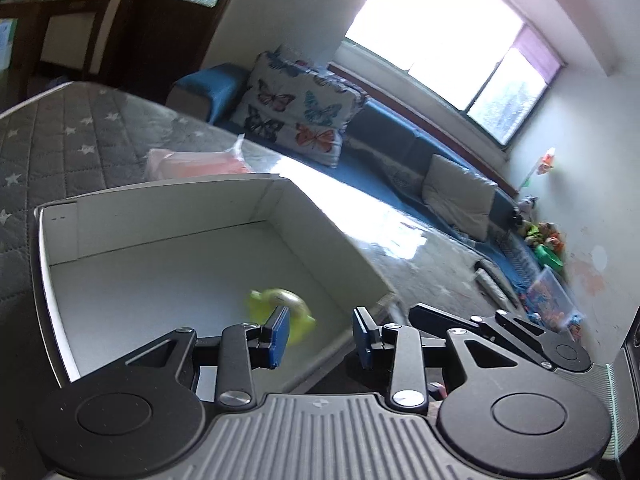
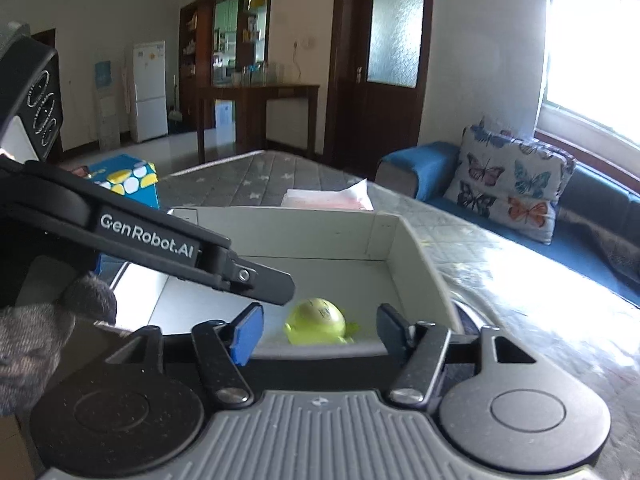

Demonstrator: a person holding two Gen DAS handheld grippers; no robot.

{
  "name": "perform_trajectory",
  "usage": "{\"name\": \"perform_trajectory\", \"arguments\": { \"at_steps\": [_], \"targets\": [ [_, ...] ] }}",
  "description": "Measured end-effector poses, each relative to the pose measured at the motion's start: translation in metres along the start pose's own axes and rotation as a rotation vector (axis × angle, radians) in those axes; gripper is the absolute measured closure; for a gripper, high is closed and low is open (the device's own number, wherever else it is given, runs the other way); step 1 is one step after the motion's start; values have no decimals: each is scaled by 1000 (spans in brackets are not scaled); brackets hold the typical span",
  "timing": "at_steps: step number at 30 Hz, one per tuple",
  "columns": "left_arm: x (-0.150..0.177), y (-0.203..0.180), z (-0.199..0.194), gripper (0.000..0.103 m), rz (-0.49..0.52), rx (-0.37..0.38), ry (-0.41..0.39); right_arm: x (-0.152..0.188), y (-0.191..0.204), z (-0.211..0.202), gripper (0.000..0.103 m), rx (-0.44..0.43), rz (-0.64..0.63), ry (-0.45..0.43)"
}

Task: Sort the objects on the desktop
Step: 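Carry the android over the grey box and open the right gripper, then move the right gripper back to the red-haired doll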

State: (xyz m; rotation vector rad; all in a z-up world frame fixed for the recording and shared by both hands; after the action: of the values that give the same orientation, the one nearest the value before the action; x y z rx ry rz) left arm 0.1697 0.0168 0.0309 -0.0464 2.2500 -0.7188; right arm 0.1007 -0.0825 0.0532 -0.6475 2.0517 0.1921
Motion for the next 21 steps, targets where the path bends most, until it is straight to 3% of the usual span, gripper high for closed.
{"name": "perform_trajectory", "arguments": {
  "at_steps": [11,21],
  "targets": [
    [52,-49,-21,66,80,54,15,50,-13,-81,25,44,61,-29],
    [104,-73,-12,66,108,77,104,103,-22,-105,19,85,139,22]
  ]
}}
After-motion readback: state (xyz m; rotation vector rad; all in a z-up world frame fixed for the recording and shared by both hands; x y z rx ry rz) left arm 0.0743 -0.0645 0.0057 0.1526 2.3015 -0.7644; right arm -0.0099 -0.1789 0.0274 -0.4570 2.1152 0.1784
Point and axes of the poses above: each gripper's, at about its wrist camera, not at the fingertips, and z roughly the way its jaws point, y to its left, x to its underside, the point moved 4 cm from there along z, roughly the way its jaws point, and after that the axes turned 4 degrees about -z, right-handed, at the moved point
